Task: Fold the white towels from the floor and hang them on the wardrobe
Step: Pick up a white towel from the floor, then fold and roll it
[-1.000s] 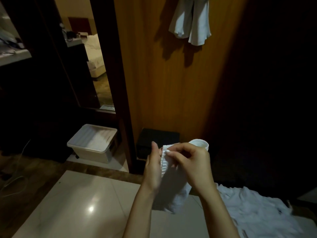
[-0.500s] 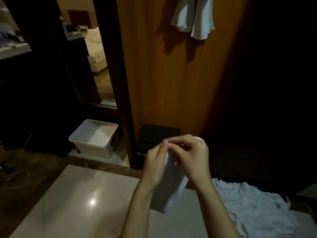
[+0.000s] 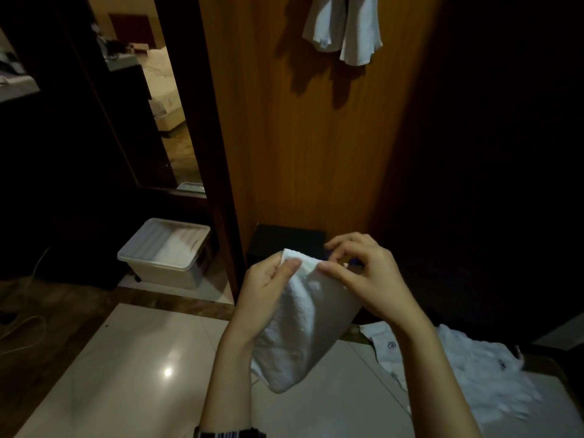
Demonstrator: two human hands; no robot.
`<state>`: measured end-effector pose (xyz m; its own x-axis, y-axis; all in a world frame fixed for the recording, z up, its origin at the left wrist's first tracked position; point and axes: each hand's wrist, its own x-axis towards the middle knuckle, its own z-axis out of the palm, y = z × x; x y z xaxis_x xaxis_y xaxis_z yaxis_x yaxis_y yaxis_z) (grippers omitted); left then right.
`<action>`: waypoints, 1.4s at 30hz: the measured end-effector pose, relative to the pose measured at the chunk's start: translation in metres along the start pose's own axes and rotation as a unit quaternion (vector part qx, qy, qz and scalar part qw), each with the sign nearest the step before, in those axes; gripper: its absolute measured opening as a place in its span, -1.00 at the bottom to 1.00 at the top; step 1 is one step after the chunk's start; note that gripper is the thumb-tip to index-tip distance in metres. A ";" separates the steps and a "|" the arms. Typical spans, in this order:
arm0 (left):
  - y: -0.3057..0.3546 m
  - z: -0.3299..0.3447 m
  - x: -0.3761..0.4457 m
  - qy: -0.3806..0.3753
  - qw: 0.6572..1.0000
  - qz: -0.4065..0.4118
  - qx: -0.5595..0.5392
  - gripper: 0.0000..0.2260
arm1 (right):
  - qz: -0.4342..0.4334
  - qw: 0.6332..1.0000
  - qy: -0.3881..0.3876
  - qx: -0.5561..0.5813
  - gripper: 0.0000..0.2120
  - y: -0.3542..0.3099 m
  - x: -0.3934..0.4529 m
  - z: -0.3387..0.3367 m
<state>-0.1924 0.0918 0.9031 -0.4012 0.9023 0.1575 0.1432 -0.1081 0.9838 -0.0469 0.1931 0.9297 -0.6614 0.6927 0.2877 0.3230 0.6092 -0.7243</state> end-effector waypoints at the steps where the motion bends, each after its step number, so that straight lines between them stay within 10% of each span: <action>1: -0.001 -0.001 0.000 0.007 1.000 0.005 -0.002 -0.78 | 0.007 1.000 -0.022 0.012 -0.80 0.004 -0.002 -0.003; 6: -0.002 -0.006 0.001 0.039 0.999 0.027 -0.007 -0.78 | 0.034 0.996 -0.081 -0.016 -0.89 0.015 -0.009 -0.016; 10: -0.003 -0.009 0.002 0.064 0.997 0.029 0.003 -0.79 | -0.038 0.999 0.013 0.009 -0.94 0.013 -0.013 -0.021; 19: -0.005 -0.017 0.007 0.099 0.995 0.000 -0.002 -0.86 | -0.157 0.979 -0.010 -0.131 -0.61 0.020 -0.014 -0.030; 26: -0.012 -0.015 0.005 0.089 0.991 -0.064 -0.071 -0.87 | -0.323 0.898 -0.120 -0.275 -0.70 0.017 -0.014 -0.027; 32: -0.008 -0.009 0.003 0.050 0.997 -0.032 -0.059 -0.83 | -0.247 0.873 -0.318 -0.276 -0.53 -0.004 -0.011 -0.031; 39: -0.002 -0.009 0.004 0.002 0.998 -0.005 -0.070 -0.82 | -0.496 0.737 -0.186 -0.419 -0.77 -0.017 -0.005 -0.020; 42: -0.002 -0.007 0.004 0.008 0.997 -0.005 -0.074 -0.83 | -0.502 0.736 -0.198 -0.408 -0.88 -0.024 -0.002 -0.019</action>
<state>-0.2008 0.0930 0.9024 -0.4162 0.8973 0.1470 0.0038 -0.1599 0.9871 -0.0405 0.1844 0.9586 -0.9374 -0.3337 0.0992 -0.2710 0.8784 0.3936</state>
